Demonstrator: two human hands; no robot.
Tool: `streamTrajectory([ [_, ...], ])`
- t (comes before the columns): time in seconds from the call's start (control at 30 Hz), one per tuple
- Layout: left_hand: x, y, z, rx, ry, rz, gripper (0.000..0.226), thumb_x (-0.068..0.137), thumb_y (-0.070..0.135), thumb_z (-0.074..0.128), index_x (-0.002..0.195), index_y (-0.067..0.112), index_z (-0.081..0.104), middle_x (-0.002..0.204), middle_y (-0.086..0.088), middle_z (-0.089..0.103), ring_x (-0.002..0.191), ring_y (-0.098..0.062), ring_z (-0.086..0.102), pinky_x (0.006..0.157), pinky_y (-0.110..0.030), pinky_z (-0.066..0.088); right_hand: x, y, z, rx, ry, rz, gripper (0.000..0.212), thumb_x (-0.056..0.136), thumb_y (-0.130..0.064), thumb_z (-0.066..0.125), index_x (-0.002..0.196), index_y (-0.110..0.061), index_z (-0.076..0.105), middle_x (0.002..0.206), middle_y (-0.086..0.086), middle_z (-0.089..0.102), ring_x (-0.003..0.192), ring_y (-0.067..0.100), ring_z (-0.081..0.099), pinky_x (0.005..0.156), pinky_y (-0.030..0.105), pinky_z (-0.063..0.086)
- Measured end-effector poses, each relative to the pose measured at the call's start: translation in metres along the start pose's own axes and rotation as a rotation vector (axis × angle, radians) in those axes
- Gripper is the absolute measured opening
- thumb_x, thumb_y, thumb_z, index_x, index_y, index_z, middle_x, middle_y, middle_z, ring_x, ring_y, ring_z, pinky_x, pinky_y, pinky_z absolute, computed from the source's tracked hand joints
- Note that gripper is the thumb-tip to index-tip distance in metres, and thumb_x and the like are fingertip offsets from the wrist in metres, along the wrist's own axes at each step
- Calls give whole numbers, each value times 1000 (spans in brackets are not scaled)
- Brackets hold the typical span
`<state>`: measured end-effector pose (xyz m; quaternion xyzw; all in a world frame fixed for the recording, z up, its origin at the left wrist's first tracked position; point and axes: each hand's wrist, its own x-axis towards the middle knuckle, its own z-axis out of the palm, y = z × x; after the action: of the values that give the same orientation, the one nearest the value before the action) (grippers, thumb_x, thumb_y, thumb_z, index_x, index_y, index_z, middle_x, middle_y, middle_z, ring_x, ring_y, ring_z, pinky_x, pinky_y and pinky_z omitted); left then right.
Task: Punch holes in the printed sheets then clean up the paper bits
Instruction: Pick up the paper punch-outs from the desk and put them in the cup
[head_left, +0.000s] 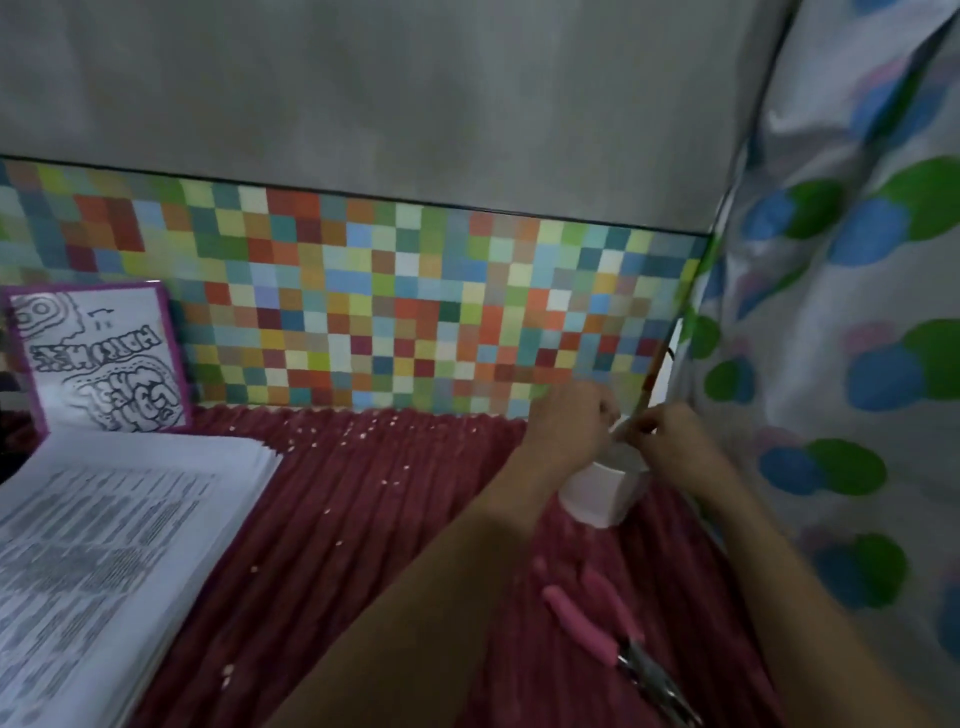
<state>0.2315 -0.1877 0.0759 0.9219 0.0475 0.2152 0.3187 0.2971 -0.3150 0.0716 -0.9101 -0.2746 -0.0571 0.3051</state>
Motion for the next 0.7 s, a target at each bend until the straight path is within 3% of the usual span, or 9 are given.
streamTrajectory([
  [0.07, 6, -5, 11, 95, -13, -7, 22, 92, 11, 57, 95, 20, 77, 108, -6, 70, 107, -28, 57, 93, -46, 46, 5, 5, 4, -5, 9, 3, 16, 85, 2, 64, 93, -2, 78, 87, 13, 72, 75, 14, 60, 63, 19, 38],
  [0.13, 8, -8, 19, 134, 2, -37, 22, 92, 14, 58, 95, 24, 78, 108, -2, 70, 109, -25, 55, 101, -49, 37, 7, 9, 3, 2, 33, 19, 13, 83, 0, 67, 91, -2, 78, 83, 11, 70, 75, 15, 60, 66, 23, 38],
  [0.27, 8, -14, 25, 132, 72, -46, 11, 84, 16, 68, 79, 18, 77, 87, 1, 74, 91, -21, 66, 97, -46, 42, 8, 8, -1, 93, 73, 113, 12, 72, -5, 81, 66, -5, 71, 67, 9, 65, 57, 13, 54, 53, 23, 38],
  [0.37, 5, -16, 22, 189, 61, -12, 20, 87, 13, 67, 107, 17, 67, 103, -4, 71, 102, -25, 63, 96, -40, 38, 7, 7, 1, 115, 97, 148, 23, 72, -1, 80, 58, -11, 64, 59, 3, 58, 50, 7, 48, 42, 15, 32],
  [0.43, 1, -14, 19, 257, 27, 35, 40, 91, 10, 60, 129, 18, 55, 111, -6, 70, 110, -27, 61, 104, -44, 32, 5, 5, 1, 83, 106, 148, 17, 77, 10, 67, 79, -5, 75, 71, 7, 65, 55, 8, 51, 43, 9, 35],
  [0.5, -9, -8, 8, 324, 46, 73, 51, 90, 6, 57, 138, 20, 47, 113, -5, 70, 113, -28, 61, 109, -47, 28, -2, -3, 1, 67, 145, 97, 37, 76, 15, 60, 104, -4, 75, 93, 15, 72, 70, 21, 62, 59, 19, 44],
  [0.57, -26, -3, -13, 277, 128, 129, 46, 88, 5, 58, 132, 15, 53, 113, -10, 70, 110, -32, 62, 104, -48, 37, -17, -21, 1, 84, 241, -4, 43, 74, 13, 63, 111, -7, 73, 100, 20, 71, 85, 32, 65, 73, 27, 43],
  [0.63, -56, 2, -43, 171, 177, 183, 34, 89, 7, 58, 122, 9, 60, 114, -13, 68, 107, -32, 61, 95, -46, 45, -44, -49, 4, 145, 269, -103, 37, 76, 8, 69, 106, -13, 75, 93, 15, 68, 78, 25, 62, 69, 27, 44],
  [0.7, -97, -1, -77, 133, 175, 209, 20, 92, 10, 58, 111, 10, 65, 108, -9, 68, 98, -25, 62, 86, -36, 49, -79, -76, 16, 261, 172, -194, 29, 76, 6, 72, 87, -21, 74, 81, 3, 65, 68, 9, 60, 60, 10, 41],
])
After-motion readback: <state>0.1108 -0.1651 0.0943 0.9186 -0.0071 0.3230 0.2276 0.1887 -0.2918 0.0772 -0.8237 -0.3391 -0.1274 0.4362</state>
